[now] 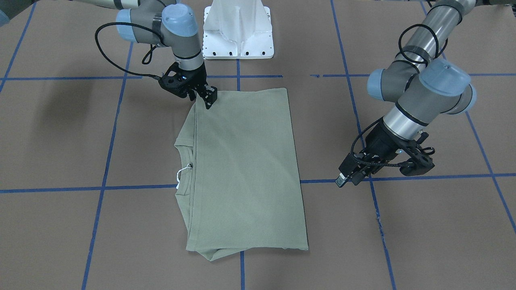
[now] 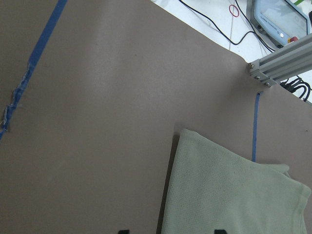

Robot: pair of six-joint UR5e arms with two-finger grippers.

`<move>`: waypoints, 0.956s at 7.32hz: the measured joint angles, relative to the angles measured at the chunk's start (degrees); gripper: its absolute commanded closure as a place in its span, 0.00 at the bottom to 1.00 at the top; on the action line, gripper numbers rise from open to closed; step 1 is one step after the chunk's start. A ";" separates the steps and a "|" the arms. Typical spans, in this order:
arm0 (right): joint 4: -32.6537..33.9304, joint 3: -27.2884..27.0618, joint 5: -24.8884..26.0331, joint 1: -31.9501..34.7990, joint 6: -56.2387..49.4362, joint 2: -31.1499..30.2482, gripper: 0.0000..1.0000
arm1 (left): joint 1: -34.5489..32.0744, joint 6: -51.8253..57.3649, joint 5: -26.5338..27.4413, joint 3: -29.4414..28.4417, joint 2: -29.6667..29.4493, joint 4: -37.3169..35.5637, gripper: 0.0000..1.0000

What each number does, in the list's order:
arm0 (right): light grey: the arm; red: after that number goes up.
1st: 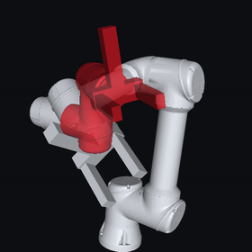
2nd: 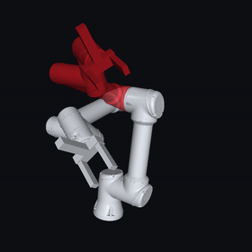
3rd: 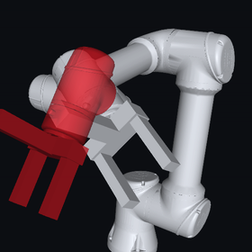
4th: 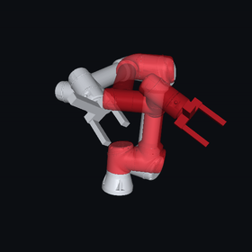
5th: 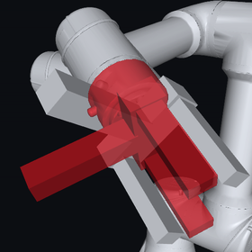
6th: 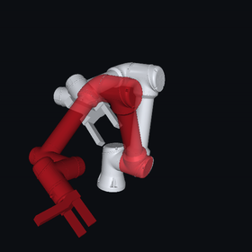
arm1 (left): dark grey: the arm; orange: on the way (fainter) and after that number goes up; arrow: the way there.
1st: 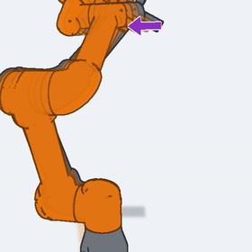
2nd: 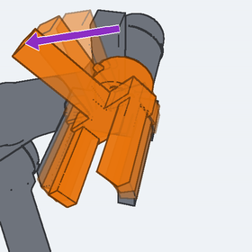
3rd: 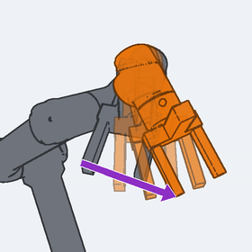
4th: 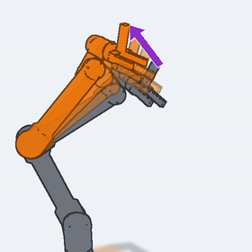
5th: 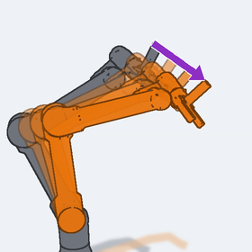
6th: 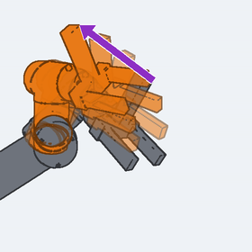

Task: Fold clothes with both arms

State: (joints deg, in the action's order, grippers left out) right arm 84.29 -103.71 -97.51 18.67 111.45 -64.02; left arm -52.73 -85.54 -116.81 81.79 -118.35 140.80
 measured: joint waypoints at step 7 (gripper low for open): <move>-0.61 -0.18 -0.20 0.11 0.87 -0.56 1.00 | 0.02 -0.18 0.00 1.27 1.22 0.00 0.34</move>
State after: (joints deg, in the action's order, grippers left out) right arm 83.68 -103.89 -97.70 18.78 112.32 -64.58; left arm -52.71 -85.71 -116.81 83.06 -117.13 140.80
